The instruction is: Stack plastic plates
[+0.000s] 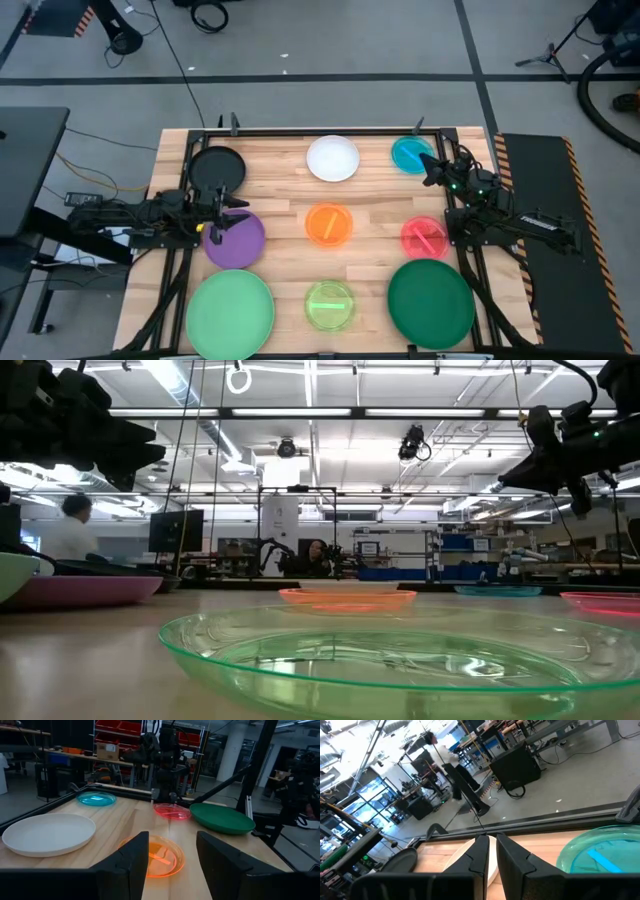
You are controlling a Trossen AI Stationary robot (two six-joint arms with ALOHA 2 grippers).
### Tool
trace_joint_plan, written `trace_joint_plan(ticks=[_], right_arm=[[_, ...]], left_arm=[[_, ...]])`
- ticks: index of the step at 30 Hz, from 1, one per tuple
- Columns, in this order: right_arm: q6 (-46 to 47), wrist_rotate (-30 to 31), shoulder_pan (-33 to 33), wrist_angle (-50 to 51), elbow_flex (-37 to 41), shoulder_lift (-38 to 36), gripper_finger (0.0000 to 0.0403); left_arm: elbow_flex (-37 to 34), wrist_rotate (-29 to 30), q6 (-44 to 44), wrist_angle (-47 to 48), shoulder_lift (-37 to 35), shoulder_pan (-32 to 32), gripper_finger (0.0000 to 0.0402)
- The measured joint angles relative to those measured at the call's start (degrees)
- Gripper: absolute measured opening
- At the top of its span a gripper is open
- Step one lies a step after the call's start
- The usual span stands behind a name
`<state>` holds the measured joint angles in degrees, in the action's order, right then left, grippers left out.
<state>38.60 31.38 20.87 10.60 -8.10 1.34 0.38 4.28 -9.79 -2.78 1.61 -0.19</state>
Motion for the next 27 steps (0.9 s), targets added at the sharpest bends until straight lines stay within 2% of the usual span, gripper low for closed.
trace_joint_plan(ticks=[7,11,17,19,24,27], right_arm=[[4.6,0.1,0.0,-9.1,0.0,0.0,0.0044],[5.3,3.1,0.0,-16.4,0.0,0.1,0.0044],[1.7,-0.4,0.0,-18.9,0.0,0.2,0.0044],[3.6,-4.6,-0.5,-18.5,0.0,0.3,0.0044],[6.7,-22.2,-4.1,-21.9,0.0,2.1,0.0044],[6.7,-26.0,-9.5,-25.6,0.0,4.8,0.0044]], left_arm=[[0.0,0.0,0.0,0.0,0.0,0.0,0.0172],[0.0,0.0,0.0,0.0,0.0,0.0,0.0172],[0.0,0.0,0.0,0.0,0.0,0.0,0.0172],[0.0,0.0,0.0,0.0,0.0,0.0,0.0172],[0.0,0.0,0.0,0.0,0.0,0.0,0.0172],[0.0,0.0,0.0,0.0,0.0,0.0,0.0172]])
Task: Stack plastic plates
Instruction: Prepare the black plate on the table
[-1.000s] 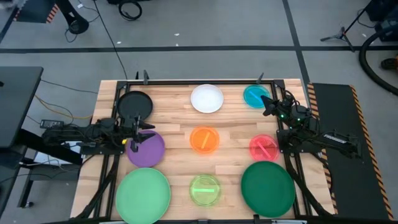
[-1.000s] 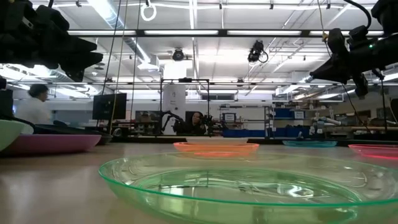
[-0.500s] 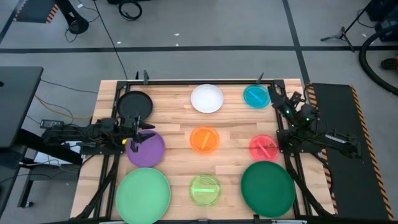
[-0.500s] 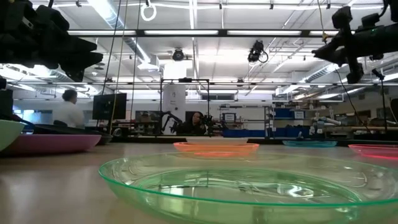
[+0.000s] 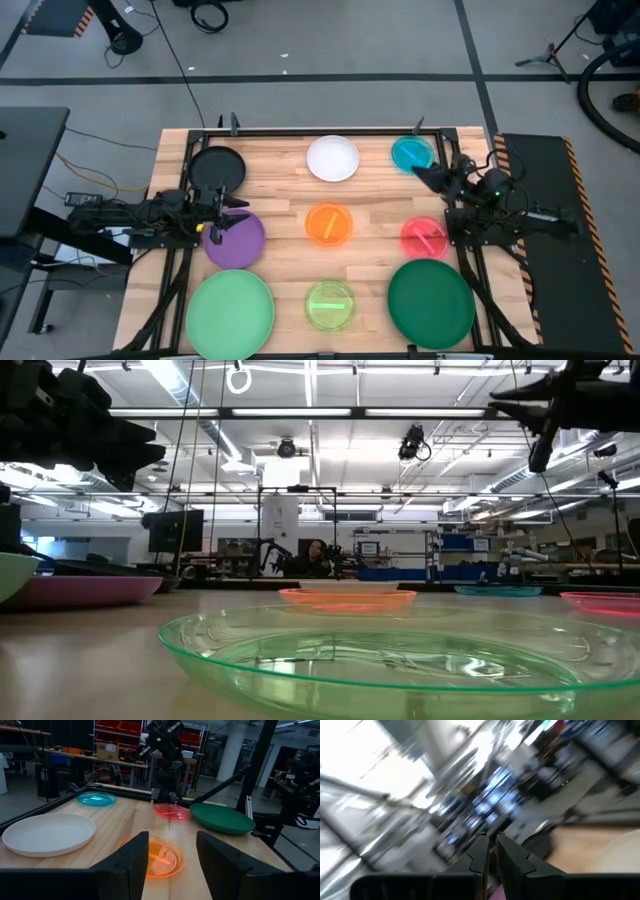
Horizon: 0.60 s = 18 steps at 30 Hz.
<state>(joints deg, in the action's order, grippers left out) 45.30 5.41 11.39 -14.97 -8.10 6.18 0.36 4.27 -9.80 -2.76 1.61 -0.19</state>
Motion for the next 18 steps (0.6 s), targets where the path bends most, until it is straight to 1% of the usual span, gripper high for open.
trace_joint_plan(ticks=[1,3,7,10,12,15,18], right_arm=[[0.0,0.4,-2.3,-0.9,0.0,1.3,0.0044],[-0.4,4.1,-7.3,-2.1,0.0,4.2,0.0044],[-2.7,17.6,-19.0,-5.0,0.0,13.8,0.0044],[-3.5,27.8,-26.9,-10.3,0.0,23.2,0.0044],[-4.2,33.1,-30.8,-14.9,0.0,29.4,0.0044],[-5.5,36.9,-34.5,-22.6,0.0,37.9,0.0044],[-7.3,37.3,-36.2,-28.6,0.0,44.4,0.0044]], left_arm=[[0.0,0.0,0.0,0.0,0.0,0.0,0.0172],[0.0,0.0,0.0,0.0,0.0,0.0,0.0172],[0.0,0.0,0.0,0.0,0.0,0.0,0.0172],[0.0,0.0,0.0,0.0,0.0,0.0,0.0172],[0.0,0.0,0.0,0.0,0.0,0.0,0.0172],[0.0,0.0,0.0,0.0,0.0,0.0,0.0172],[0.0,0.0,0.0,0.0,0.0,0.0,0.0172]])
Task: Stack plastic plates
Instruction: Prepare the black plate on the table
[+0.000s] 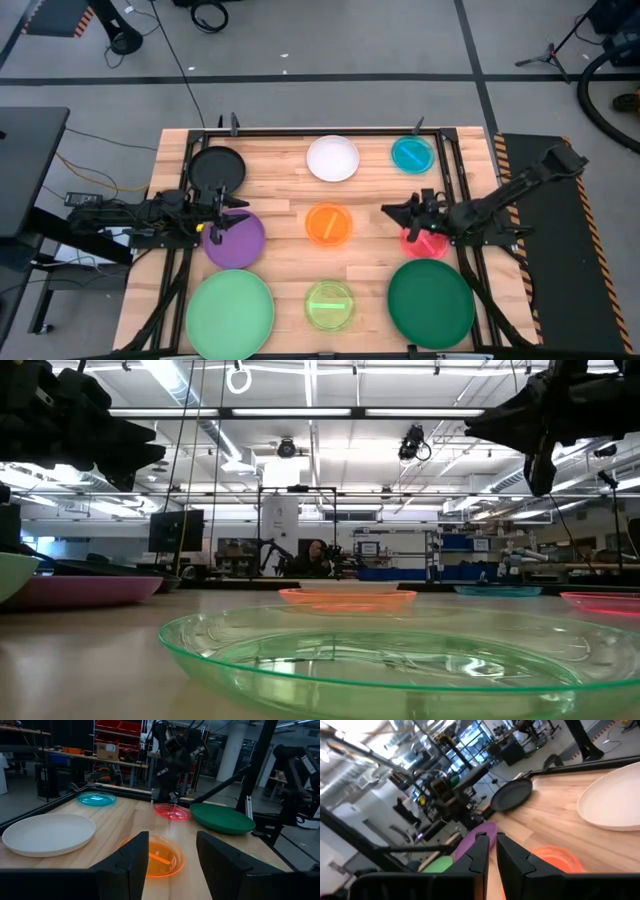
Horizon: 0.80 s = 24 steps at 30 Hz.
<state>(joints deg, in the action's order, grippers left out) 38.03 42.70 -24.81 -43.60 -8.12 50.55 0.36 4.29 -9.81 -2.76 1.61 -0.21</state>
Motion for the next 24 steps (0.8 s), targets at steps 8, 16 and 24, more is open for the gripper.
trace_joint_plan(ticks=[8,16,24], right_arm=[[-0.9,1.2,-0.1,-3.1,0.0,8.5,0.0044],[-5.7,0.6,-1.2,-3.1,-4.0,11.4,0.0044],[-19.5,-1.9,-3.0,-1.0,-12.0,12.2,0.0044]], left_arm=[[0.0,0.0,0.0,0.0,0.0,0.0,0.0172],[0.0,0.0,1.2,-0.1,0.0,0.0,0.0172],[0.0,0.0,-6.8,-1.7,0.0,0.0,0.0172]])
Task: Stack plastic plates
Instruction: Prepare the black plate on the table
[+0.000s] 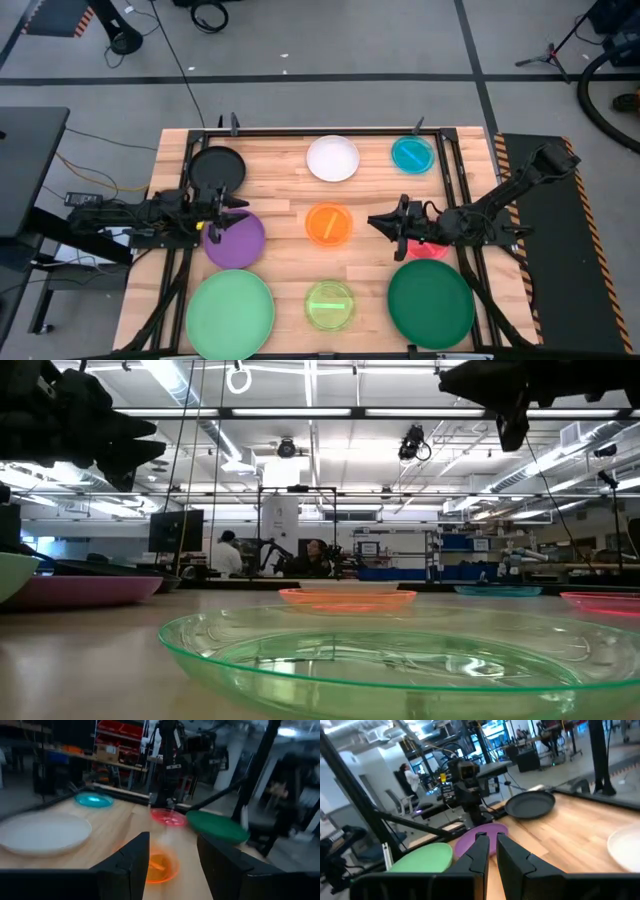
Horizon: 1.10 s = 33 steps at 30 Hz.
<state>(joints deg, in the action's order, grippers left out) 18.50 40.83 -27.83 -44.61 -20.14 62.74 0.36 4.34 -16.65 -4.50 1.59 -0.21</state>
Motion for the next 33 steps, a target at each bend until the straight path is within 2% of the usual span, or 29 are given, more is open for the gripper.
trace_joint_plan(ticks=[5,9,18,20,22,29,33], right_arm=[[-1.9,0.4,0.3,2.2,-0.2,0.0,0.0044],[-0.7,-0.7,0.3,1.9,-0.2,0.0,0.0044],[-0.8,-1.5,0.6,-0.8,-0.2,0.0,0.0044],[-3.1,-1.0,1.3,-0.8,-0.2,0.0,0.0044],[-5.5,0.8,2.5,-0.8,-0.2,0.0,0.0044],[-7.9,14.9,4.0,2.8,-0.2,0.0,0.0051],[-2.4,13.5,1.8,7.4,-0.2,0.0,0.0068]], left_arm=[[0.0,-0.1,-0.5,-3.3,0.0,0.0,0.0172],[0.0,-0.5,-5.7,-5.8,0.0,0.0,0.0172],[0.0,-2.0,-6.2,-4.6,0.0,-0.1,0.0172],[0.0,-2.0,-6.2,-5.0,0.0,-0.1,0.0172],[0.0,-2.0,-4.9,-6.0,0.0,-0.5,0.0172],[1.4,-0.1,1.1,-11.9,2.6,-4.6,0.0172],[5.1,3.3,2.8,-12.2,7.9,-8.1,0.0172]])
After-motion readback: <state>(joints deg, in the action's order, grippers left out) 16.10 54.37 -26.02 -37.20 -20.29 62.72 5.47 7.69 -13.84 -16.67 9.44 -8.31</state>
